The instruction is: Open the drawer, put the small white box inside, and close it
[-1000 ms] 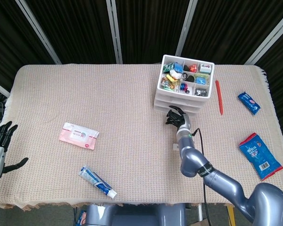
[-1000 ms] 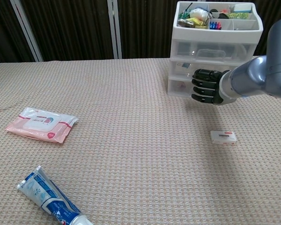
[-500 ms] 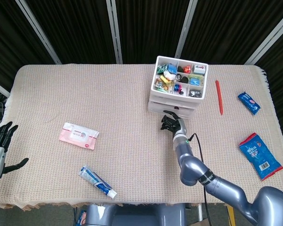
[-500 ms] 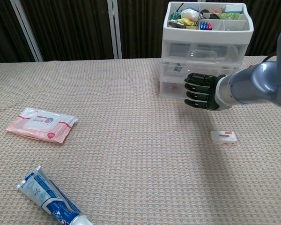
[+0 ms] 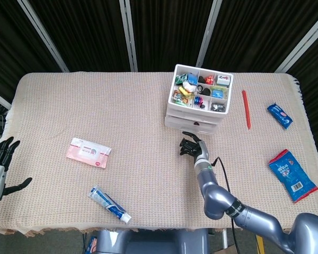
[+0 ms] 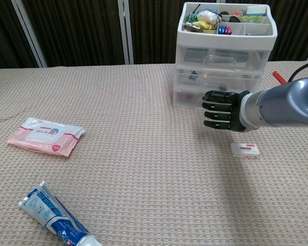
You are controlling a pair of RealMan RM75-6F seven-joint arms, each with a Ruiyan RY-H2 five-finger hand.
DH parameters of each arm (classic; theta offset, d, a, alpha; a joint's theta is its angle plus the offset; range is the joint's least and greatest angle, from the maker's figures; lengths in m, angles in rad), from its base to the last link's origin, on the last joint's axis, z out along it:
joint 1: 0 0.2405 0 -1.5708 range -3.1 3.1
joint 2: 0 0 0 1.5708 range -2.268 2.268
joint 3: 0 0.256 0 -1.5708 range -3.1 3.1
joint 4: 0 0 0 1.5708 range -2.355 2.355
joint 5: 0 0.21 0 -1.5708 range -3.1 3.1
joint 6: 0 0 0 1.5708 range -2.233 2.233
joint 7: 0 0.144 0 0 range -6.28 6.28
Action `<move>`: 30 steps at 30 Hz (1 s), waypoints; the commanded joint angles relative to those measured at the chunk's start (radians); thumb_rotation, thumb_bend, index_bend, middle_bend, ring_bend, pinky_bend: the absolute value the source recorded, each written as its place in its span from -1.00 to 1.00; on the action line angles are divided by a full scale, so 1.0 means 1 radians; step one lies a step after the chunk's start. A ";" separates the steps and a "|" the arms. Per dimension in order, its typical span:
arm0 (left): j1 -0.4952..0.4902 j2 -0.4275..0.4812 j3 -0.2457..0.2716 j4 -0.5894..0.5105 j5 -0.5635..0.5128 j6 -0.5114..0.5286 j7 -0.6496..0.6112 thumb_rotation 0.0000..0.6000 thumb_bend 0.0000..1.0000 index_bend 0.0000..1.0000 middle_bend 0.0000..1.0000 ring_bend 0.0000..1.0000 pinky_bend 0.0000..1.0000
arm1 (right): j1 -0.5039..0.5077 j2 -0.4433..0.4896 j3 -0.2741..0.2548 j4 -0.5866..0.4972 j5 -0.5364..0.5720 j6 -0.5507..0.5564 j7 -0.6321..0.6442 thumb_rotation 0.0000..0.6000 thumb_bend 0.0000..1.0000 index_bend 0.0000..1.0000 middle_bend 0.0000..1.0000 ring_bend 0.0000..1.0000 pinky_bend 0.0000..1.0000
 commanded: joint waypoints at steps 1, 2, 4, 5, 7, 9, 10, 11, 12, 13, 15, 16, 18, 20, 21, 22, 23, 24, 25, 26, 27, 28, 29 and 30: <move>0.000 0.000 0.000 0.001 0.002 0.002 -0.001 1.00 -0.64 -0.88 -1.00 -1.00 -1.00 | -0.014 0.013 -0.020 -0.050 -0.044 0.037 -0.008 1.00 -0.01 -0.42 0.34 0.30 0.26; 0.000 0.000 0.000 0.001 0.003 0.003 -0.002 1.00 -0.64 -0.88 -1.00 -1.00 -1.00 | -0.021 0.019 -0.030 -0.078 -0.084 0.059 -0.009 1.00 -0.02 -0.42 0.34 0.30 0.26; 0.001 0.000 0.000 0.003 0.004 0.004 -0.001 1.00 -0.64 -0.88 -1.00 -1.00 -1.00 | -0.033 0.028 -0.058 -0.125 -0.156 0.095 -0.016 1.00 -0.04 -0.42 0.34 0.30 0.26; 0.001 0.000 0.000 0.007 0.005 0.006 0.001 1.00 -0.64 -0.88 -1.00 -1.00 -1.00 | -0.042 0.034 -0.081 -0.155 -0.208 0.121 -0.025 1.00 -0.05 -0.43 0.34 0.30 0.26; 0.002 -0.001 0.000 0.015 0.008 0.011 0.003 1.00 -0.64 -0.88 -1.00 -1.00 -1.00 | -0.063 0.048 -0.127 -0.204 -0.302 0.174 -0.043 1.00 -0.06 -0.44 0.33 0.30 0.26; 0.004 -0.002 -0.001 0.019 0.007 0.014 -0.002 1.00 -0.64 -0.88 -1.00 -1.00 -1.00 | -0.073 0.066 -0.164 -0.226 -0.369 0.213 -0.076 1.00 -0.07 -0.45 0.32 0.30 0.26; 0.005 -0.002 -0.001 0.021 0.008 0.017 -0.004 1.00 -0.64 -0.88 -1.00 -1.00 -1.00 | -0.075 0.081 -0.185 -0.232 -0.396 0.234 -0.108 1.00 -0.08 -0.45 0.32 0.30 0.26; 0.006 -0.002 -0.001 0.023 0.011 0.021 -0.006 1.00 -0.64 -0.88 -1.00 -1.00 -1.00 | -0.076 0.097 -0.203 -0.235 -0.415 0.252 -0.142 1.00 -0.08 -0.46 0.32 0.30 0.26; 0.007 -0.003 0.000 0.024 0.014 0.024 -0.006 1.00 -0.64 -0.88 -1.00 -1.00 -1.00 | -0.078 0.114 -0.216 -0.237 -0.426 0.265 -0.173 1.00 -0.08 -0.46 0.32 0.30 0.26; 0.007 -0.004 0.001 0.025 0.017 0.025 -0.006 1.00 -0.64 -0.88 -1.00 -1.00 -1.00 | -0.079 0.125 -0.223 -0.239 -0.429 0.271 -0.193 1.00 -0.08 -0.46 0.31 0.29 0.26; 0.007 -0.005 0.002 0.027 0.021 0.027 -0.001 1.00 -0.64 -0.88 -1.00 -1.00 -1.00 | -0.081 0.152 -0.236 -0.237 -0.433 0.282 -0.237 1.00 -0.09 -0.46 0.31 0.29 0.26; 0.007 -0.006 0.003 0.028 0.024 0.028 0.004 1.00 -0.64 -0.88 -1.00 -1.00 -1.00 | -0.083 0.173 -0.246 -0.233 -0.432 0.291 -0.271 1.00 -0.09 -0.46 0.31 0.30 0.26; 0.007 -0.008 0.003 0.029 0.025 0.029 0.009 1.00 -0.64 -0.88 -1.00 -1.00 -1.00 | -0.087 0.199 -0.256 -0.232 -0.438 0.299 -0.304 1.00 -0.09 -0.46 0.31 0.29 0.26; 0.007 -0.010 0.003 0.029 0.026 0.030 0.014 1.00 -0.64 -0.88 -1.00 -1.00 -1.00 | -0.089 0.217 -0.271 -0.223 -0.457 0.309 -0.335 1.00 -0.09 -0.46 0.31 0.29 0.26; 0.008 -0.011 0.003 0.028 0.026 0.031 0.018 1.00 -0.64 -0.88 -1.00 -1.00 -1.00 | -0.090 0.224 -0.280 -0.215 -0.467 0.314 -0.351 1.00 -0.09 -0.46 0.31 0.30 0.26; 0.008 -0.011 0.003 0.028 0.026 0.032 0.020 1.00 -0.64 -0.88 -1.00 -1.00 -1.00 | -0.091 0.227 -0.286 -0.208 -0.473 0.316 -0.360 1.00 -0.09 -0.46 0.31 0.29 0.26; 0.009 -0.012 0.004 0.028 0.028 0.033 0.022 1.00 -0.64 -0.88 -1.00 -1.00 -1.00 | -0.090 0.229 -0.291 -0.200 -0.477 0.318 -0.371 1.00 -0.09 -0.46 0.31 0.29 0.26; 0.009 -0.013 0.004 0.028 0.029 0.035 0.024 1.00 -0.64 -0.88 -1.00 -1.00 -1.00 | -0.090 0.232 -0.296 -0.193 -0.480 0.319 -0.381 1.00 -0.09 -0.46 0.31 0.29 0.26; 0.011 -0.014 0.004 0.028 0.032 0.039 0.027 1.00 -0.64 -0.88 -1.00 -1.00 -1.00 | -0.089 0.232 -0.300 -0.183 -0.484 0.320 -0.390 1.00 -0.09 -0.46 0.31 0.29 0.26; 0.011 -0.015 0.005 0.029 0.033 0.041 0.028 1.00 -0.64 -0.88 -1.00 -1.00 -1.00 | -0.089 0.231 -0.301 -0.175 -0.491 0.322 -0.394 1.00 -0.09 -0.46 0.31 0.29 0.26; 0.012 -0.016 0.005 0.029 0.034 0.042 0.029 1.00 -0.64 -0.88 -1.00 -1.00 -1.00 | -0.089 0.229 -0.303 -0.169 -0.498 0.325 -0.396 1.00 -0.09 -0.46 0.31 0.29 0.26; 0.012 -0.017 0.005 0.029 0.034 0.043 0.030 1.00 -0.64 -0.88 -1.00 -1.00 -1.00 | -0.089 0.225 -0.305 -0.162 -0.509 0.328 -0.398 1.00 -0.09 -0.46 0.31 0.29 0.26; 0.012 -0.017 0.005 0.029 0.033 0.042 0.031 1.00 -0.64 -0.88 -1.00 -1.00 -1.00 | -0.089 0.221 -0.308 -0.155 -0.518 0.330 -0.399 1.00 -0.09 -0.46 0.31 0.29 0.26; 0.012 -0.017 0.005 0.029 0.033 0.041 0.031 1.00 -0.64 -0.88 -1.00 -1.00 -1.00 | -0.089 0.219 -0.309 -0.151 -0.521 0.330 -0.401 1.00 -0.09 -0.46 0.31 0.29 0.26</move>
